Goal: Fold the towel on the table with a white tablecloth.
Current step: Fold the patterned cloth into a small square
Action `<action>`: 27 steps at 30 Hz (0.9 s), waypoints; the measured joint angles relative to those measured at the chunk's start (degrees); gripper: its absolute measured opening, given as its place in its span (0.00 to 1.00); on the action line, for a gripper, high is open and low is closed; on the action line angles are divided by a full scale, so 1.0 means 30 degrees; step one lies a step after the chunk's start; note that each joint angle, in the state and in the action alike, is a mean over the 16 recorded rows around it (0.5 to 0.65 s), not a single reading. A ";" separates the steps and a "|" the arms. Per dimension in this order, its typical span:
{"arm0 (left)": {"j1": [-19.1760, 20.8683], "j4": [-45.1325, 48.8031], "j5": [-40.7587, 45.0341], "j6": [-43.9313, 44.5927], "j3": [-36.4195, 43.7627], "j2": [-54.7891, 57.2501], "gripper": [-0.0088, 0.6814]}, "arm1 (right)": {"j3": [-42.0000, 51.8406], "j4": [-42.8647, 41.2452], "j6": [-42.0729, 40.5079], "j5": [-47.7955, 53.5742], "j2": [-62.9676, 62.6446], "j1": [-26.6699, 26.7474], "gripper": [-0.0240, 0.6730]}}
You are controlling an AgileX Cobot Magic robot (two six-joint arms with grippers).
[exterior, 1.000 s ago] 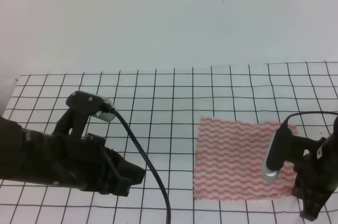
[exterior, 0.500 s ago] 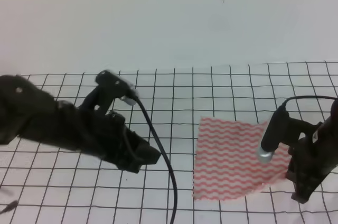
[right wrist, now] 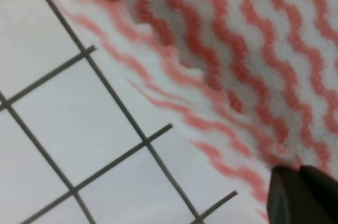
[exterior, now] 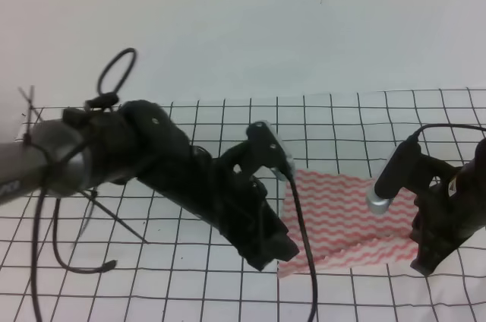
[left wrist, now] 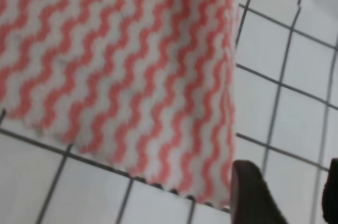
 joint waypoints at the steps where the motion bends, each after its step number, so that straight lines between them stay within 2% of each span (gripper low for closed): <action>1: -0.0260 0.0122 -0.0166 0.0062 -0.0149 0.0196 0.42 | -0.0007 -0.0069 0.0102 -0.0016 0.0000 0.0000 0.04; 13: -0.2159 0.1193 -0.2166 0.0304 -0.0815 0.1720 0.42 | -0.0010 -0.0240 0.0320 -0.0049 0.0000 0.0000 0.04; 27: -0.2870 0.1065 -0.3578 0.0623 -0.0880 0.2941 0.40 | -0.0010 -0.0277 0.0549 -0.0091 0.0000 0.0000 0.04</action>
